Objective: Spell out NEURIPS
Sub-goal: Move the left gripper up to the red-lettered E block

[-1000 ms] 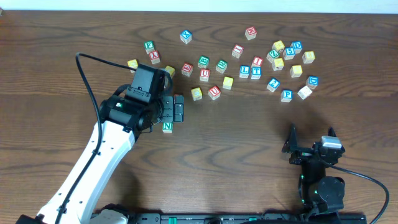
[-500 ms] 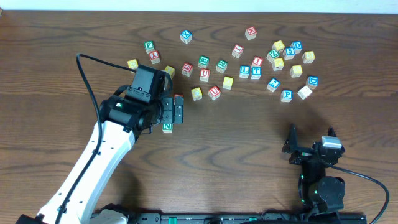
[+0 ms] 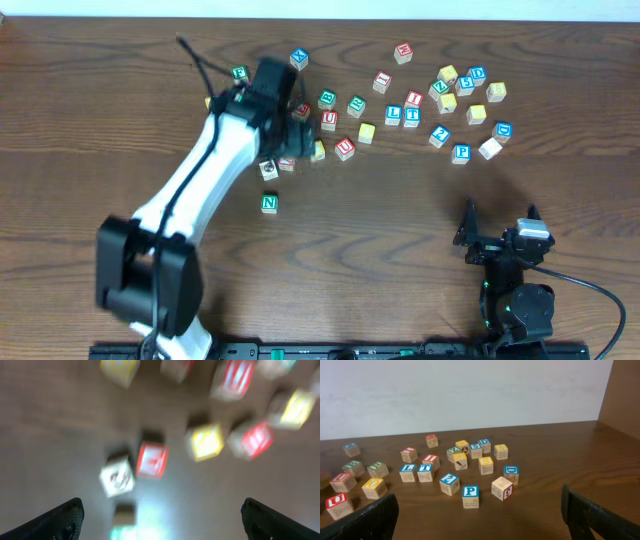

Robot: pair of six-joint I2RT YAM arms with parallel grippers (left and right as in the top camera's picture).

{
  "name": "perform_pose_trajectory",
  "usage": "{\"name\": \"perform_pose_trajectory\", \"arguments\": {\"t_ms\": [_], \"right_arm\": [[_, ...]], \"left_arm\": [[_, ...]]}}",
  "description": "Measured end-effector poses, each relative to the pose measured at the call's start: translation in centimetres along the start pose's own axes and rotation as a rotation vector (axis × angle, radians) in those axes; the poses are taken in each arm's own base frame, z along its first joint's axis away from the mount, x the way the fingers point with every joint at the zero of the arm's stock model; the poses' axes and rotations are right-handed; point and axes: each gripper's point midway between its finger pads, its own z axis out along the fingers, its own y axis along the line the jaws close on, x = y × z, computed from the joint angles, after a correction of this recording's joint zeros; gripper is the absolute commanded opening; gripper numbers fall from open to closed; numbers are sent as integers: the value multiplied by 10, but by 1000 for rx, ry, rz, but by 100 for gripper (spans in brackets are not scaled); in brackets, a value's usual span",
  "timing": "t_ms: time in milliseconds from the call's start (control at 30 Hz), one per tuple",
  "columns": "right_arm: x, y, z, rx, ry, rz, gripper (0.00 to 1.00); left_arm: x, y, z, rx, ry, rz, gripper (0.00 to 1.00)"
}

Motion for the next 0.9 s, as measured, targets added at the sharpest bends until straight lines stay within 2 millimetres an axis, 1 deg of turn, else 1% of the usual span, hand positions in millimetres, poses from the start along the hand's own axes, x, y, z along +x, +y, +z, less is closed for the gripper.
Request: {"name": "perform_pose_trajectory", "arguments": {"t_ms": [200, 300, 367, 433, 533, 567, 633, 700, 800, 900], "right_arm": [[0, 0, 0, 0, 0, 0, 99], [0, 0, 0, 0, 0, 0, 99], [0, 0, 0, 0, 0, 0, 99], [0, 0, 0, 0, 0, 0, 99], [0, 0, 0, 0, 0, 0, 99], [0, 0, 0, 0, 0, 0, 99], [0, 0, 0, 0, 0, 0, 99], [0, 0, 0, 0, 0, 0, 99], [0, 0, 0, 0, 0, 0, 99], [0, 0, 0, 0, 0, 0, 99]], "left_arm": [[-61, -28, -9, 60, -101, -175, 98], [-76, -35, -8, 81, -119, -304, 98], [-77, -37, 1, 79, -107, -413, 98], [-73, -36, 12, 59, -87, -508, 94], [-65, -38, 34, 13, -66, -634, 95], [-61, -40, 41, -2, -61, -666, 100], [-57, -48, 51, -13, -62, -706, 98], [-56, -57, 57, -11, -76, -719, 98], [-54, -66, 57, -14, -98, -728, 98], [-55, -66, 56, -19, -115, -739, 98]]}}
